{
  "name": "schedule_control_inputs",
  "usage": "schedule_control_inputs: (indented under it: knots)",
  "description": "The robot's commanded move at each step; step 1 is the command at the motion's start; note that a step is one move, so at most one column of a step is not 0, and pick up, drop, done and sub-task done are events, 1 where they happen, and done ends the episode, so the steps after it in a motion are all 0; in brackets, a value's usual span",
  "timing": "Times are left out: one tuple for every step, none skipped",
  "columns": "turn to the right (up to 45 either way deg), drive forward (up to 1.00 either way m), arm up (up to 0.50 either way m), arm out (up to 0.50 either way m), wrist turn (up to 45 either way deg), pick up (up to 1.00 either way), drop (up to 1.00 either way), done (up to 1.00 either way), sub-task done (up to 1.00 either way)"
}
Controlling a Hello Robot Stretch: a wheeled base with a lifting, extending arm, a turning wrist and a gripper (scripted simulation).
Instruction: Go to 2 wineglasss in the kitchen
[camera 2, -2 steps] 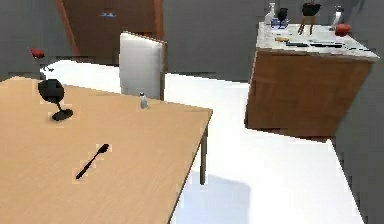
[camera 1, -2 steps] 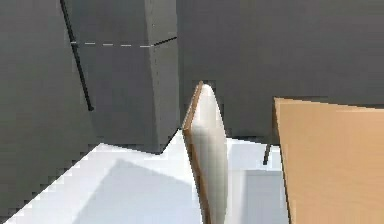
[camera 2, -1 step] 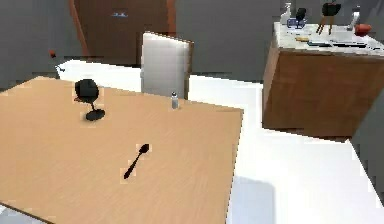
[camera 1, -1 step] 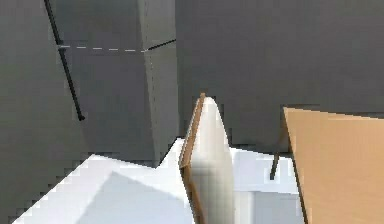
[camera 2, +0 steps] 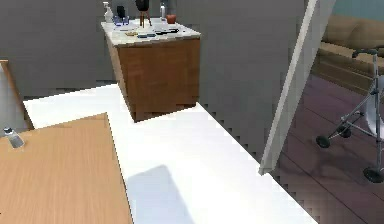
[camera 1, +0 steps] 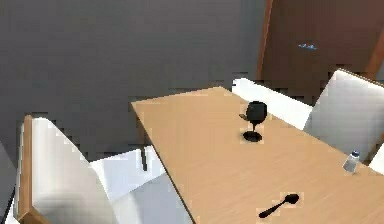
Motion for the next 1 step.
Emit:
schedule_control_inputs:
  knots:
    - [45.0, 0.00, 0.00, 0.00, 0.0, 0.00, 0.00, 0.00, 0.00]
